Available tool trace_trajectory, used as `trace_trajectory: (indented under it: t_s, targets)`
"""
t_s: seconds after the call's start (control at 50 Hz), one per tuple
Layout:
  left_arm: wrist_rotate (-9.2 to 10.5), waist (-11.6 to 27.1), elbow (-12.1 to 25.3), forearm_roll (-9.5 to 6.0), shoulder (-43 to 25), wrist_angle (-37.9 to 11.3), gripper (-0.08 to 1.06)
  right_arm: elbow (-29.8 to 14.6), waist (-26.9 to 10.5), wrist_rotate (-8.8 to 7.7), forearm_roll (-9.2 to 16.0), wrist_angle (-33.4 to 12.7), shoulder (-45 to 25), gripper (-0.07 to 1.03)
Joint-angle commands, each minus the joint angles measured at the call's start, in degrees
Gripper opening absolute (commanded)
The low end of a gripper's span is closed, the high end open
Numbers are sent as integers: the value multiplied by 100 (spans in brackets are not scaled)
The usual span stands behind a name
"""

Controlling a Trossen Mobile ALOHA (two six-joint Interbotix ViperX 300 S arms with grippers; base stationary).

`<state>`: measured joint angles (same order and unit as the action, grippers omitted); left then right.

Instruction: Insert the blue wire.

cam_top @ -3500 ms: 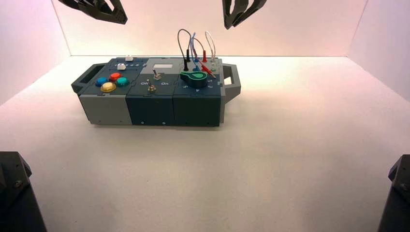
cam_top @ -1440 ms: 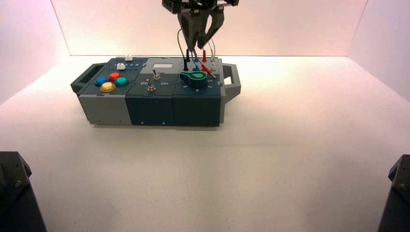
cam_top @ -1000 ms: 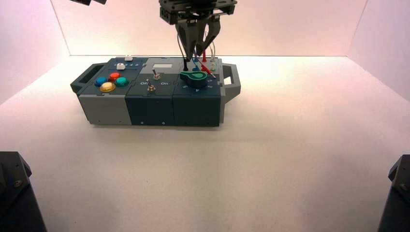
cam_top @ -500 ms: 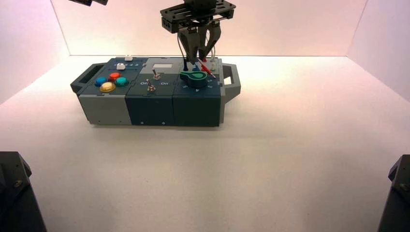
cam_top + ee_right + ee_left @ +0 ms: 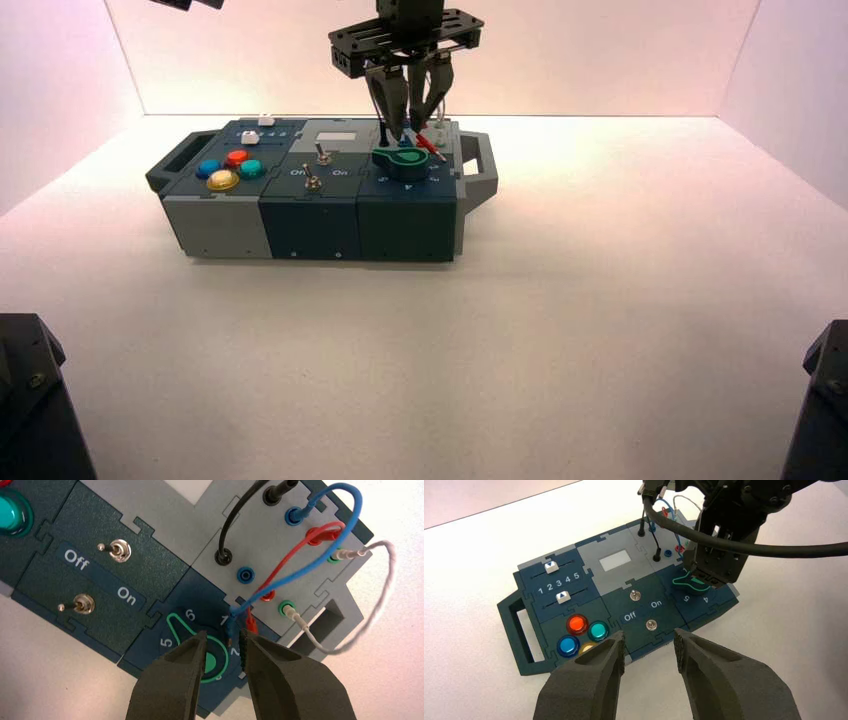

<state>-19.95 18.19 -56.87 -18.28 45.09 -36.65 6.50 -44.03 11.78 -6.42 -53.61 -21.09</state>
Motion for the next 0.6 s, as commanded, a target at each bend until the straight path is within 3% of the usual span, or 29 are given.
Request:
trace_trajectory:
  t_s: [0.02, 0.6]
  targets:
    - [-35, 0, 79, 0, -9, 70, 53, -202, -9, 62, -9, 18, 88, 37]
    - [-53, 0, 44, 18, -18, 114, 53, -378, 18, 79, -97, -9, -141, 37]
